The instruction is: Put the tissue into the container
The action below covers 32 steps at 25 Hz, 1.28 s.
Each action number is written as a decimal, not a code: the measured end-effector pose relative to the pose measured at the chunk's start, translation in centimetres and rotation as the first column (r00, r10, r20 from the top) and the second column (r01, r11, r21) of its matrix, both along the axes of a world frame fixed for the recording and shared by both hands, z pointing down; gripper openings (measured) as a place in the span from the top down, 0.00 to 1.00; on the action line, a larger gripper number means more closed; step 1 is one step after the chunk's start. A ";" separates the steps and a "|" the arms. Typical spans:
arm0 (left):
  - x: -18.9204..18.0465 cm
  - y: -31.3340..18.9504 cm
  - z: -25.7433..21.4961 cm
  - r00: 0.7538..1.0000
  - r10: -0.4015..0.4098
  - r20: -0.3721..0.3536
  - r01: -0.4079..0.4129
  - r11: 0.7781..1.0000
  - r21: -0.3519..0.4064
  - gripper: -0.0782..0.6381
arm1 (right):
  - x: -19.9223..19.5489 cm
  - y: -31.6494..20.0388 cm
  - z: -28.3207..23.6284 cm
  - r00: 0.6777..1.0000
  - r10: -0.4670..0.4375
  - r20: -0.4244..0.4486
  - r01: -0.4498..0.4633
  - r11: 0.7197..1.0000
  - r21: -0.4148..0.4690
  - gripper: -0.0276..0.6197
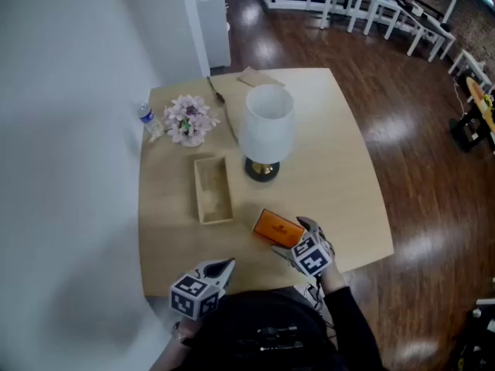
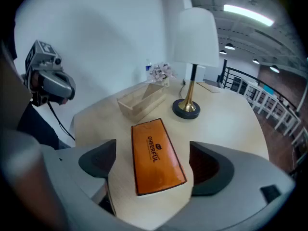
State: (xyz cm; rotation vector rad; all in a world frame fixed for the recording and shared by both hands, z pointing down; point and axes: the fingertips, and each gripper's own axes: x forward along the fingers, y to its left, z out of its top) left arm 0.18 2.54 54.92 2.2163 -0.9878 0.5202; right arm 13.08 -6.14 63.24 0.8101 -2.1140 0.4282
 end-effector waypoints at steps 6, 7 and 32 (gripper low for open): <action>-1.5 -0.5 0.3 1.000 -0.031 0.000 0.031 0.999 -0.011 0.91 | -1.1 -1.2 3.7 0.965 -0.212 -0.153 0.204 0.977 -0.064 0.23; -1.7 -0.4 0.4 0.999 -0.041 -0.002 0.041 0.999 -0.014 0.91 | -1.3 -1.2 4.2 0.959 -0.230 -0.165 0.221 0.973 -0.073 0.23; -7.2 -2.0 0.9 0.998 0.044 -0.037 -0.042 0.998 0.050 0.91 | -6.8 1.7 -2.4 0.933 0.360 -0.003 -0.356 0.920 -0.164 0.28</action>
